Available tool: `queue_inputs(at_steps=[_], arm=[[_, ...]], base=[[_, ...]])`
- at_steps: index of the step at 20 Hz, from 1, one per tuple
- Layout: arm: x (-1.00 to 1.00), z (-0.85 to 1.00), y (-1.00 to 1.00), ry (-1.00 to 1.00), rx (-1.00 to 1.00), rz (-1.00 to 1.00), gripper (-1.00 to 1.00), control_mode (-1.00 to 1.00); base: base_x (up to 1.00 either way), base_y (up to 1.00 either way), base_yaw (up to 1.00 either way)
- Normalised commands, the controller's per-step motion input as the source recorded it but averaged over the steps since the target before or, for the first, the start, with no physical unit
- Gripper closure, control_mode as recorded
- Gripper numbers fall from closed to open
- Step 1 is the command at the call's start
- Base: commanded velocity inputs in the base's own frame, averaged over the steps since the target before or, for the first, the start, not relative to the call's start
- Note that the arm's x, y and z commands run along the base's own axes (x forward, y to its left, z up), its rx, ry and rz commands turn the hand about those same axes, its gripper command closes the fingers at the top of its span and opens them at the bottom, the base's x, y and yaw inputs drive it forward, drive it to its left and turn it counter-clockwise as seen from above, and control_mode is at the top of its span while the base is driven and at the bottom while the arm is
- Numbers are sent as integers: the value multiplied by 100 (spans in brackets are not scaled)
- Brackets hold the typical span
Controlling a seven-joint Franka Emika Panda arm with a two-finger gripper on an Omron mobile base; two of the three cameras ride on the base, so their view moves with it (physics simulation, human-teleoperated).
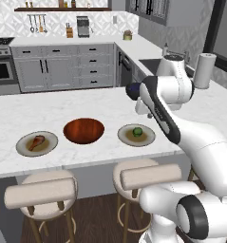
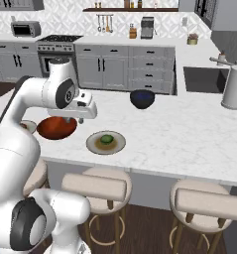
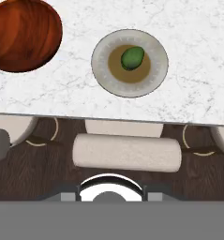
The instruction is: Pick the chicken drumstick and avocado from their plates and place them in the bowl. Then put the bowl in the fridge.
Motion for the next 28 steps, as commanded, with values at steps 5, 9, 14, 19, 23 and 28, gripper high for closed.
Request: queue_inputs(at_steps=[5, 9, 14, 19, 23, 28], arm=[[60, -8, -14, 14, 0, 0, -100, -100], [100, -29, -27, 39, 1, -5, -100, -100], [98, -33, -26, 38, 5, -6, -100, -100], [68, -66, -20, 25, 6, -19, -100, -100], [21, -70, -3, 2, 5, -27, -100, -100], [34, -64, 0, 0, 0, -11, -100, -100]], base=[[0, 0, 0], [0, 0, 0], [0, 0, 0], [0, 0, 0], [0, 0, 0], [0, 0, 0]])
